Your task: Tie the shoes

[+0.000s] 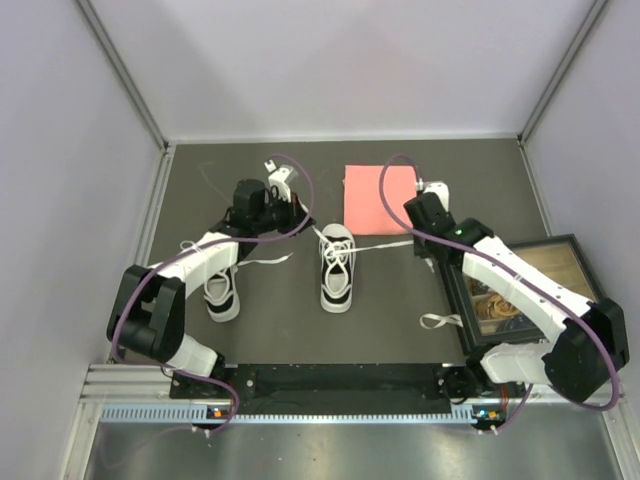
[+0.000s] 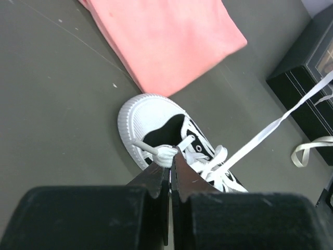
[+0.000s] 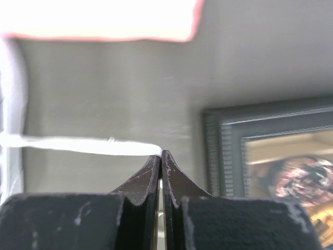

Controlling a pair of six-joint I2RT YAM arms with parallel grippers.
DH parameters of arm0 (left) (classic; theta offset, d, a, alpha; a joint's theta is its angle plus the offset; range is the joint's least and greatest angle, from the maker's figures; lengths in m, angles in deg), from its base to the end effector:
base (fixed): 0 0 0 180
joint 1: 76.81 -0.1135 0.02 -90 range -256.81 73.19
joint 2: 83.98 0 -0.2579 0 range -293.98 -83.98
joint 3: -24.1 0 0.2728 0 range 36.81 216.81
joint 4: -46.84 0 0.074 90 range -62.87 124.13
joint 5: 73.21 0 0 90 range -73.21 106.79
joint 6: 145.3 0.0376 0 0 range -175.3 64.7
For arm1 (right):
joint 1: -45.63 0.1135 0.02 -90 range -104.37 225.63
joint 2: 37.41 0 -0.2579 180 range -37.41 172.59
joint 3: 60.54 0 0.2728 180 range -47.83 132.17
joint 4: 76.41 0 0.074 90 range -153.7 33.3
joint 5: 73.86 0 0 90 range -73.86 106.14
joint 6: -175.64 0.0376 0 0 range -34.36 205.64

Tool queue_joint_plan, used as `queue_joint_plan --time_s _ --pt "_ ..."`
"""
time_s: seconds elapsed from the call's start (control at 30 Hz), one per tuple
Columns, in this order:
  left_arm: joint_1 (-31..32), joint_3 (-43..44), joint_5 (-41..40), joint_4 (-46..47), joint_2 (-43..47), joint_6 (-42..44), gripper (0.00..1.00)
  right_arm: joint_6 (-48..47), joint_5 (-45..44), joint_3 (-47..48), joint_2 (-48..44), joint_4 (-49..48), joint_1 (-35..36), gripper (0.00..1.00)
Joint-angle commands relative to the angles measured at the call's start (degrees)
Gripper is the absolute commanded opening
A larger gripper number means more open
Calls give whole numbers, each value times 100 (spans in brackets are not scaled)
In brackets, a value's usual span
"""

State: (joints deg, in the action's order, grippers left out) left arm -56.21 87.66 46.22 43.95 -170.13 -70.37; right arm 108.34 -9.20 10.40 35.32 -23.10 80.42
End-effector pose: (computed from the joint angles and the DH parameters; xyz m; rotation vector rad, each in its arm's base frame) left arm 0.3220 -0.1408 0.2201 0.4372 2.0260 -0.9065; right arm 0.2374 0.1453 0.2627 -0.0842 2.4072 -0.1104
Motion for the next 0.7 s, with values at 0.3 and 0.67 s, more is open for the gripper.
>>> queue_joint_plan --time_s 0.3,0.67 --pt "-618 127 -658 -323 555 487 0 384 -595 -40 -294 510 -578 0" --pt "-1365 -154 -1035 -1263 1337 1374 0 376 -375 -392 -400 466 -569 0"
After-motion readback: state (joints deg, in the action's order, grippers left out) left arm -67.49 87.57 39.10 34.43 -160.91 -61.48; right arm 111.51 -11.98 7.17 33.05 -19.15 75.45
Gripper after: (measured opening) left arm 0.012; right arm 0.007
